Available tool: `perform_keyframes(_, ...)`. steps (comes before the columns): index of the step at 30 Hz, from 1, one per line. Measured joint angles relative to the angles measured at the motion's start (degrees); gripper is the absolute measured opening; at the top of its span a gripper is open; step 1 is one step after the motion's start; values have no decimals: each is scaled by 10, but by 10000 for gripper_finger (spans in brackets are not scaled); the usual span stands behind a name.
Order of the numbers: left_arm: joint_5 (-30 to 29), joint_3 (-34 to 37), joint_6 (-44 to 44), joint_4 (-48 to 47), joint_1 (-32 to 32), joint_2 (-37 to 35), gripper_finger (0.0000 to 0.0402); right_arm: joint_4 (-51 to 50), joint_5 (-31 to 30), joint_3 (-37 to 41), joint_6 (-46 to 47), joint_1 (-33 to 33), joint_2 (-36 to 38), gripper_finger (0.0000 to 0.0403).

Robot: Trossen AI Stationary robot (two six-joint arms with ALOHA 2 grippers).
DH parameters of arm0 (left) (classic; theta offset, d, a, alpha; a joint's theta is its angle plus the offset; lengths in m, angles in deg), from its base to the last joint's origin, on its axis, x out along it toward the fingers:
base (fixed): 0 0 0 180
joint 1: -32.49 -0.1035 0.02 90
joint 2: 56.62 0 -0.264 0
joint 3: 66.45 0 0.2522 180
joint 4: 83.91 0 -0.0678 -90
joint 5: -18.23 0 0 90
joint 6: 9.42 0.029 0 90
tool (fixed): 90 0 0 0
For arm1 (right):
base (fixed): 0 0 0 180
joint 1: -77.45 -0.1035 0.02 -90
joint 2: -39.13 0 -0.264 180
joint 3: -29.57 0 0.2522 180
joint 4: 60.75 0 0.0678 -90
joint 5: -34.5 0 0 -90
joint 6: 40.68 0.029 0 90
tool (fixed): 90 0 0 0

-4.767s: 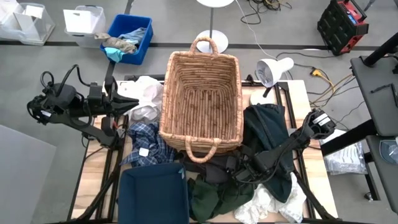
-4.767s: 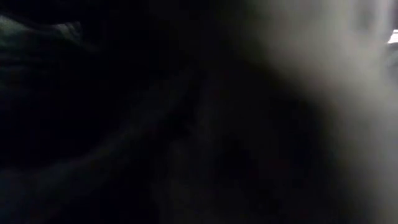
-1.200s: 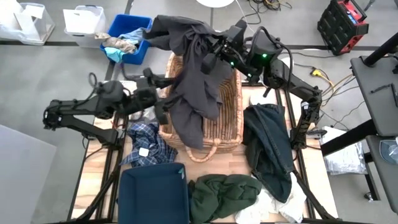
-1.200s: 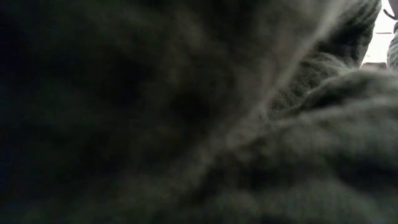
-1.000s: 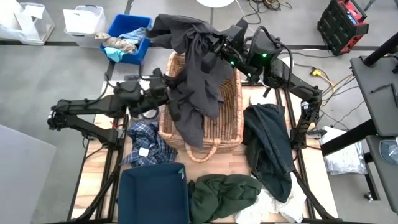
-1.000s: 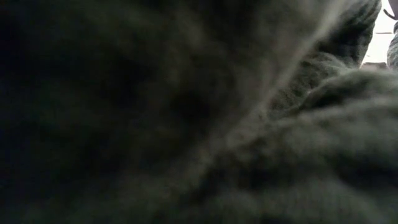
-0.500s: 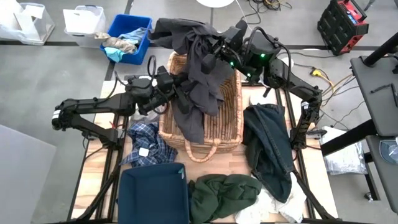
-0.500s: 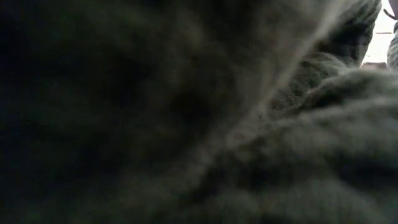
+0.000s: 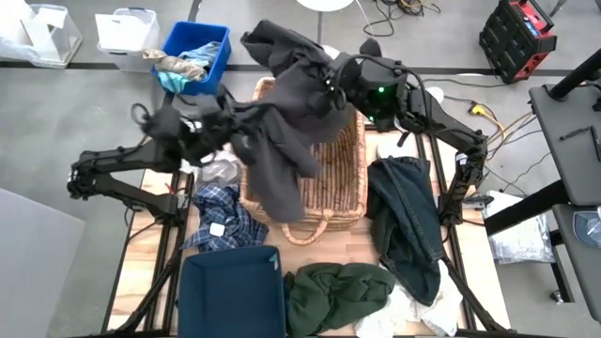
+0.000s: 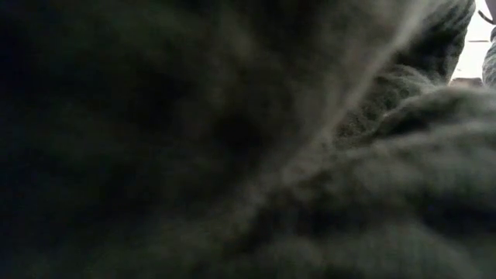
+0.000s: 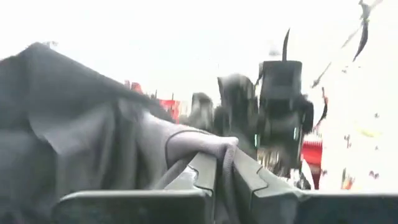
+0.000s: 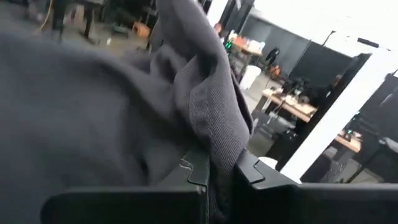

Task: Sort clothes
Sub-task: Put the grey pants into the brown basket

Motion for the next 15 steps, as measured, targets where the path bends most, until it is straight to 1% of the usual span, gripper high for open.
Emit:
perform_keyframes(2, 0, 0, -1, 12, 0, -18, 0, -25, 15, 0, 20, 0, 3, 19)
perform_keyframes(3, 1, 0, -5, 17, 0, -28, 0, -39, 33, 0, 35, 0, 6, 22)
perform_keyframes(7, -2, 0, -56, 26, -2, -61, 0, -84, 148, 0, 102, 0, 22, 46)
perform_keyframes(9, -34, 0, -103, 28, -3, -74, 0, -103, 193, 0, 119, 2, 32, 65)
perform_keyframes(11, -65, 0, -136, 28, -3, -82, 0, -130, 209, 0, 124, 2, 41, 89)
perform_keyframes(15, -89, 0, -171, 30, -3, -88, 0, -204, 205, 0, 142, 4, 58, 145)
